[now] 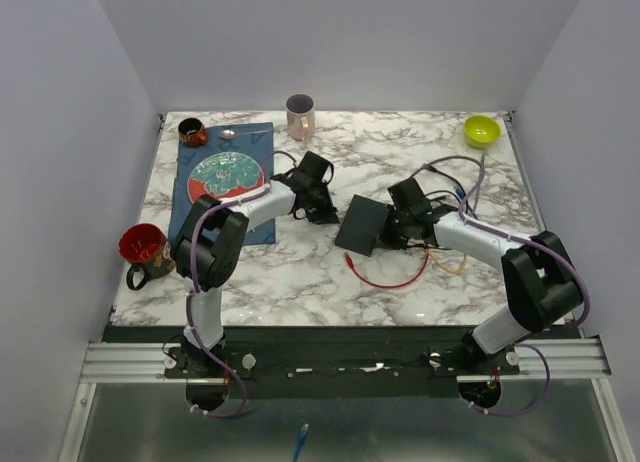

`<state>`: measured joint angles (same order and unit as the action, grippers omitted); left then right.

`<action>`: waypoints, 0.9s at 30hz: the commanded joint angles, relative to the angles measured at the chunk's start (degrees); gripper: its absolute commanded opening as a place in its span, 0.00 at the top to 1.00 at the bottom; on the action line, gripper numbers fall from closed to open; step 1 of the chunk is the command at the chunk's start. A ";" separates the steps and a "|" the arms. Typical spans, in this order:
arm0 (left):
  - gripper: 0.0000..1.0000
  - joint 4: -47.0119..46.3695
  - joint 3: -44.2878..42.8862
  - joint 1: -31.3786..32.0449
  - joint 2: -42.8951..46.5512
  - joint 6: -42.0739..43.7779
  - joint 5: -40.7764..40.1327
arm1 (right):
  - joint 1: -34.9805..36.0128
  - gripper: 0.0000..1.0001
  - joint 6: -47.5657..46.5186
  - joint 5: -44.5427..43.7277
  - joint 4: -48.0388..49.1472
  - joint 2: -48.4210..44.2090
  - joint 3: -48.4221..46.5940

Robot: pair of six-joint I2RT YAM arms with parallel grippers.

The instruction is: Pull the plug from the switch port

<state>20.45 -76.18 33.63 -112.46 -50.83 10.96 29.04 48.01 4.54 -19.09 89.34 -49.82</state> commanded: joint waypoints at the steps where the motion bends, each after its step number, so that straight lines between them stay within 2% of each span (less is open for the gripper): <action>1: 0.79 -0.23 -1.95 -1.80 6.46 1.17 -3.13 | 0.67 0.99 -0.02 0.67 0.91 -1.70 -4.23; 6: 0.79 0.21 2.52 -1.90 15.77 1.44 -9.81 | 0.67 0.99 -4.57 -10.92 -2.26 -6.63 -8.87; 11: 0.79 -1.28 10.16 0.91 21.49 -1.29 -10.44 | -1.34 0.99 -6.88 -13.24 -6.22 -1.20 -17.58; 15: 0.79 -1.37 13.16 5.21 20.89 -1.55 -9.91 | -5.64 0.99 -6.88 -11.57 -6.75 7.75 -22.68; 27: 0.82 -2.87 18.18 6.98 16.67 -1.99 -8.42 | -12.07 0.99 -7.93 -10.87 -10.26 20.96 -31.91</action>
<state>18.50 -58.22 40.53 -93.82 -52.27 2.24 17.56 41.17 -5.34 -26.65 108.05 -78.22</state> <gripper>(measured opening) 0.188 0.012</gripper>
